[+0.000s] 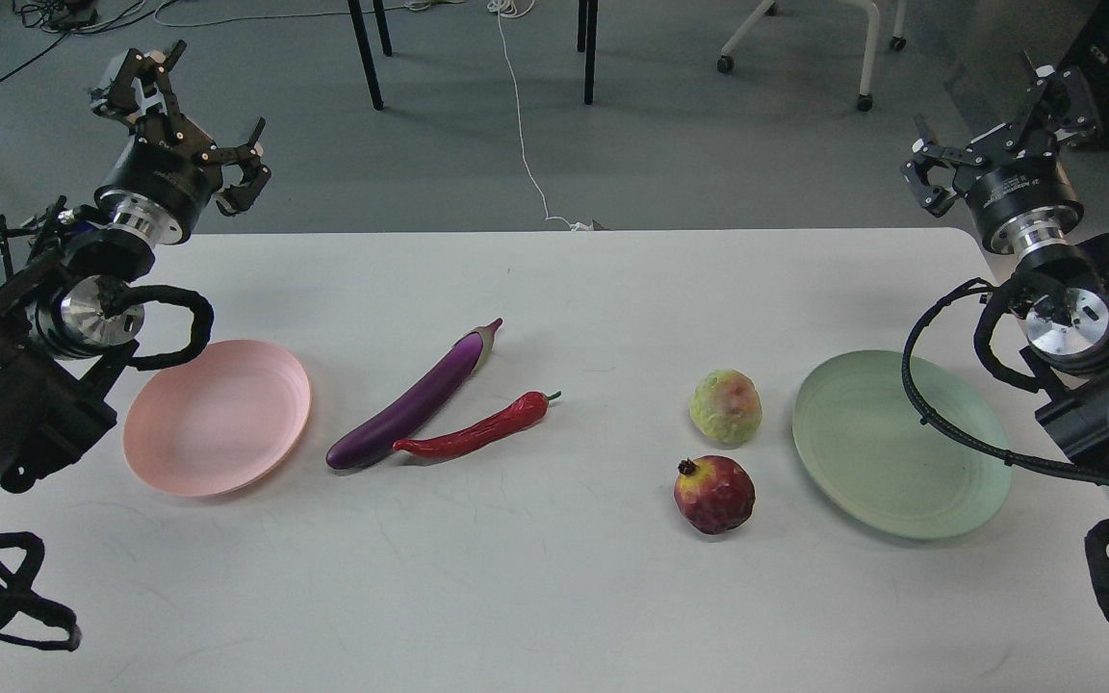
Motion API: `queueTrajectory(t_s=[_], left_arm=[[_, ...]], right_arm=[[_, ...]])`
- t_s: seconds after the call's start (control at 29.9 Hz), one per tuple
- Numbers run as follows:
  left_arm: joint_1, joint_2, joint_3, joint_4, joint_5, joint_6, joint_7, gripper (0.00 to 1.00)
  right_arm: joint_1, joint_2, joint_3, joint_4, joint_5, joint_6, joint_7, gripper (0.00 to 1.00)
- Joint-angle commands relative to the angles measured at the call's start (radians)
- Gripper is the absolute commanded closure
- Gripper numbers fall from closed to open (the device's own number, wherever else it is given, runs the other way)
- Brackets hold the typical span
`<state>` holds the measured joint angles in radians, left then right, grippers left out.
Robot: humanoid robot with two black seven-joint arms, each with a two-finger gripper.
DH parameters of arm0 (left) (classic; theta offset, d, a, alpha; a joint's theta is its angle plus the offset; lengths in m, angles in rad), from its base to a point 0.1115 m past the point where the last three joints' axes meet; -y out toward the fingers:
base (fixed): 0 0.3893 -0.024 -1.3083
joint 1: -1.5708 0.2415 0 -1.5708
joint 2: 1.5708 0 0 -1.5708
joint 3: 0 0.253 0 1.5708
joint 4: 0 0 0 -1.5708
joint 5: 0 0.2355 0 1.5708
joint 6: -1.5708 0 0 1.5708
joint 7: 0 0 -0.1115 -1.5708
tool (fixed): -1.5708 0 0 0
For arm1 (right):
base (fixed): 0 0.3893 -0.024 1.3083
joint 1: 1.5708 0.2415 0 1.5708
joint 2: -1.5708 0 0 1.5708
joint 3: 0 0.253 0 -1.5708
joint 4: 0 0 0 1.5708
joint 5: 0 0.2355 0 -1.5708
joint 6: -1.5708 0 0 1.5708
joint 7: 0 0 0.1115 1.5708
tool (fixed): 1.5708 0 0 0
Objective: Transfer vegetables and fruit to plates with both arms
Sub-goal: 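Move the right gripper toward the green fig near the green plate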
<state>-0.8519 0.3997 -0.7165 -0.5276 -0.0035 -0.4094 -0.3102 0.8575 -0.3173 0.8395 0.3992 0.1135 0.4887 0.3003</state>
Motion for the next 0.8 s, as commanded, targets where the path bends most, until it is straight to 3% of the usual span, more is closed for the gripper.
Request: queueTrajectory(t_s=[0.0, 0.3, 0.53, 0.77], left_arm=[[0.001, 0.001, 0.0, 0.0, 0.002, -0.017, -0.003, 0.02], [0.01, 0.004, -0.012, 0.0, -0.003, -0.017, -0.004, 0.02], [0.01, 0.024, -0.017, 0.0, -0.004, -0.022, -0.004, 0.02], [0.011, 0.022, -0.009, 0.0, -0.003, -0.032, -0.001, 0.02]], right_arm=[[0.0, 0.0, -0.014, 0.0, -0.002, 0.0, 0.0, 0.01], [0.089, -0.028, -0.175, 0.038, -0.011, 0.0, 0.0, 0.01], [0.397, -0.071, -0.685, 0.087, -0.018, 0.0, 0.002, 0.01], [0.664, 0.056, -1.109, 0.119, -0.142, 0.0, 0.0, 0.01]])
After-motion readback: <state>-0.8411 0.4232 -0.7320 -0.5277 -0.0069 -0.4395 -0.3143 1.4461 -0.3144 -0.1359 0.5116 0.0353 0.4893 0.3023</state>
